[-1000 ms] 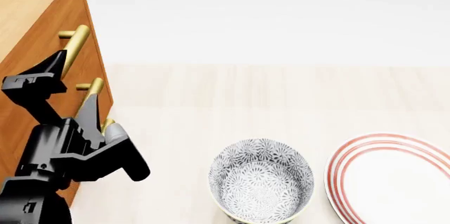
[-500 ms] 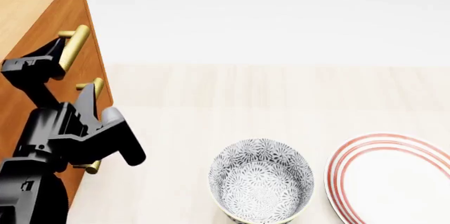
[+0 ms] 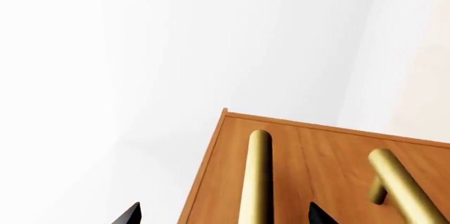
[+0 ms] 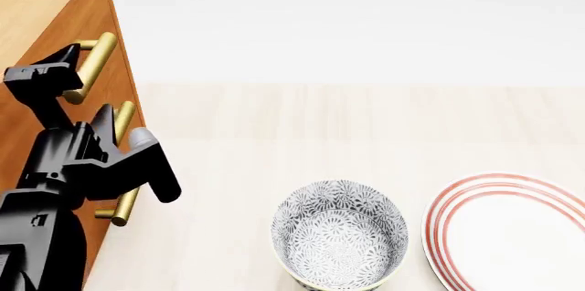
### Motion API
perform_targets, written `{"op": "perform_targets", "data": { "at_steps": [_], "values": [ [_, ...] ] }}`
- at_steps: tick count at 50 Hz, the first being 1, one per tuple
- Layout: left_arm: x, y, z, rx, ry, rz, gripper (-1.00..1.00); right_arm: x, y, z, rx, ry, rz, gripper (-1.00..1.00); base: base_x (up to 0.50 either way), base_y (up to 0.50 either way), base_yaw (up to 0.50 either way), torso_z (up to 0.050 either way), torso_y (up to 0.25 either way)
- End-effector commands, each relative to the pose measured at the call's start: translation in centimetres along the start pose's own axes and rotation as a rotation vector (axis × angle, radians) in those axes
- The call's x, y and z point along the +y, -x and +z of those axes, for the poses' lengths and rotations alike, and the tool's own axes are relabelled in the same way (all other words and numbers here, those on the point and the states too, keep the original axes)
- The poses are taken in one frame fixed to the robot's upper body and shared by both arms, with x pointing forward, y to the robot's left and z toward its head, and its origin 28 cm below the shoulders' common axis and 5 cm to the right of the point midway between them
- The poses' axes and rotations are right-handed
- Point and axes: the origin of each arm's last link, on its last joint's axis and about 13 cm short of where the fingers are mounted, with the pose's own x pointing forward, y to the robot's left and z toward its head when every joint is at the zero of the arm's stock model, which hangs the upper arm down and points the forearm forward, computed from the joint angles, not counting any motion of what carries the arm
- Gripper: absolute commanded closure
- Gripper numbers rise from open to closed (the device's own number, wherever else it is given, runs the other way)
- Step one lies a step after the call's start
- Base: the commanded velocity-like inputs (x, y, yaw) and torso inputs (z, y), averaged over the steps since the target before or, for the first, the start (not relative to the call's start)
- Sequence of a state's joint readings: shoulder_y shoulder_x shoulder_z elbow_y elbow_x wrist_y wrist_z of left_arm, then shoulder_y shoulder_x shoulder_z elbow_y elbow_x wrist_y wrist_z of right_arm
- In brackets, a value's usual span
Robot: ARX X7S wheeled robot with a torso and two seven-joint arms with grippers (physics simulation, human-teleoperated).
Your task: Open the top drawer of the cabinet.
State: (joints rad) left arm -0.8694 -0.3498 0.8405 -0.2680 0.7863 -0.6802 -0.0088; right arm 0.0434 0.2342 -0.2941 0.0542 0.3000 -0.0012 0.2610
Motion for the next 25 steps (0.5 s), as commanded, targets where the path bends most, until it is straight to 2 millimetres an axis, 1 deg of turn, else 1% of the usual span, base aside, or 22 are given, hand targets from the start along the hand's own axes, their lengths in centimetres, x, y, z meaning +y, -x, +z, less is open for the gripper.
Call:
{"op": "perform_targets", "data": {
  "at_steps": [1, 8, 25],
  "values": [
    [0.2, -0.9, 0.5, 0.033, 0.025, -0.025, -1.0, 0.1, -0.1, 0.1, -0.008, -0.003, 0.005, -1.0, 0.0, 0.0, 0.0, 0.0, 0.0],
    [0.3, -1.4, 0.5, 0.052, 0.029, -0.009, -1.0, 0.1, -0.1, 0.0, -0.004, -0.004, 0.008, -1.0, 0.0, 0.0, 0.0, 0.0, 0.0],
    [-0.7, -1.7, 0.1, 0.07, 0.011, -0.032, -1.0, 0.1, 0.0, -0.1, 0.006, -0.008, 0.01, -1.0, 0.0, 0.0, 0.0, 0.0, 0.0]
  ]
}}
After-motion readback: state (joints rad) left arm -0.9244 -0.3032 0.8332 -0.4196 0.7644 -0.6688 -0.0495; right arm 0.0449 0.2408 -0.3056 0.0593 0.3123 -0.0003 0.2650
